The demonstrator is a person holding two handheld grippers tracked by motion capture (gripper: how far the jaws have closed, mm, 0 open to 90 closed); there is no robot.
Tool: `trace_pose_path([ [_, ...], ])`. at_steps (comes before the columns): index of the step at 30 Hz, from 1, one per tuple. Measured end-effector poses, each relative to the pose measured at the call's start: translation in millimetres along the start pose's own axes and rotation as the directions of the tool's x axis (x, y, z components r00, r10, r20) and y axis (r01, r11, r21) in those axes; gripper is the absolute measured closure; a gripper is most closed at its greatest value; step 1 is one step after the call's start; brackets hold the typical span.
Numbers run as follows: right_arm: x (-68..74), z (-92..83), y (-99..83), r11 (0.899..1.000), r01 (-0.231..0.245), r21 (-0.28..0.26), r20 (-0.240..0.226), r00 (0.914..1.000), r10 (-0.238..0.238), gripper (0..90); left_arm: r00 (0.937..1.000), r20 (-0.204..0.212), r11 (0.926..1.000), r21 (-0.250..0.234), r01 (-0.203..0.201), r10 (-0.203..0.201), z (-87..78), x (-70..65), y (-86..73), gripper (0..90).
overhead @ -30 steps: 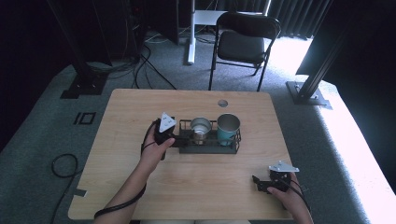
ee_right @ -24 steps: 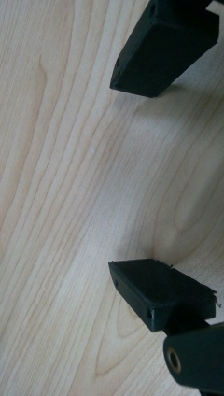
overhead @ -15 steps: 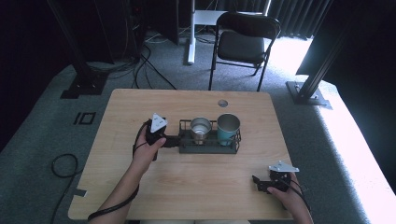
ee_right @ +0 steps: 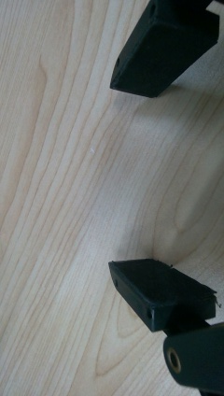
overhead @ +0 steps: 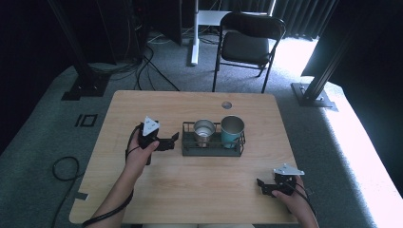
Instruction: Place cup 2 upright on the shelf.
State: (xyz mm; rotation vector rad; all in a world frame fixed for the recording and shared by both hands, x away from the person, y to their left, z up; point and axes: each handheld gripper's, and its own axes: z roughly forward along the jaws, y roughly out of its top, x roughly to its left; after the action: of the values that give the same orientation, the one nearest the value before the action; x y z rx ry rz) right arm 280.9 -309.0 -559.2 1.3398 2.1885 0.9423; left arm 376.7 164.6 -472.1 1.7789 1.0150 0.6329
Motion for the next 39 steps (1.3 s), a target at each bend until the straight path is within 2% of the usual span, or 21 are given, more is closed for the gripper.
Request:
trace_pose_path([
  [12, 0.0, 0.0, 0.0, 1.0, 0.0, 0.0, 0.0, 1.0, 0.0, 11.2, 0.9987, -0.03, 0.999, 0.014, 0.042, -0.042, -12.6, 16.6, -16.0, 2.9],
  [24, 0.1, 0.0, 0.1, 1.0, 0.0, 0.0, 0.001, 1.0, 0.0, 11.2, 0.9939, -0.079, 0.9962, 0.037, 0.079, -0.076, -27.2, 36.6, -38.8, 2.9],
  [32, 0.1, 0.0, 0.1, 1.0, 0.0, 0.0, 0.0, 1.0, 0.0, 11.2, 0.9869, -0.119, 0.9913, 0.061, 0.116, -0.108, -40.8, 50.0, -60.8, 2.9],
  [39, 0.0, 0.0, 0.1, 1.0, 0.0, 0.0, 0.0, 1.0, 0.0, 11.2, 0.9799, -0.143, 0.9853, 0.079, 0.152, -0.14, -52.0, 55.7, -78.0, 2.9],
])
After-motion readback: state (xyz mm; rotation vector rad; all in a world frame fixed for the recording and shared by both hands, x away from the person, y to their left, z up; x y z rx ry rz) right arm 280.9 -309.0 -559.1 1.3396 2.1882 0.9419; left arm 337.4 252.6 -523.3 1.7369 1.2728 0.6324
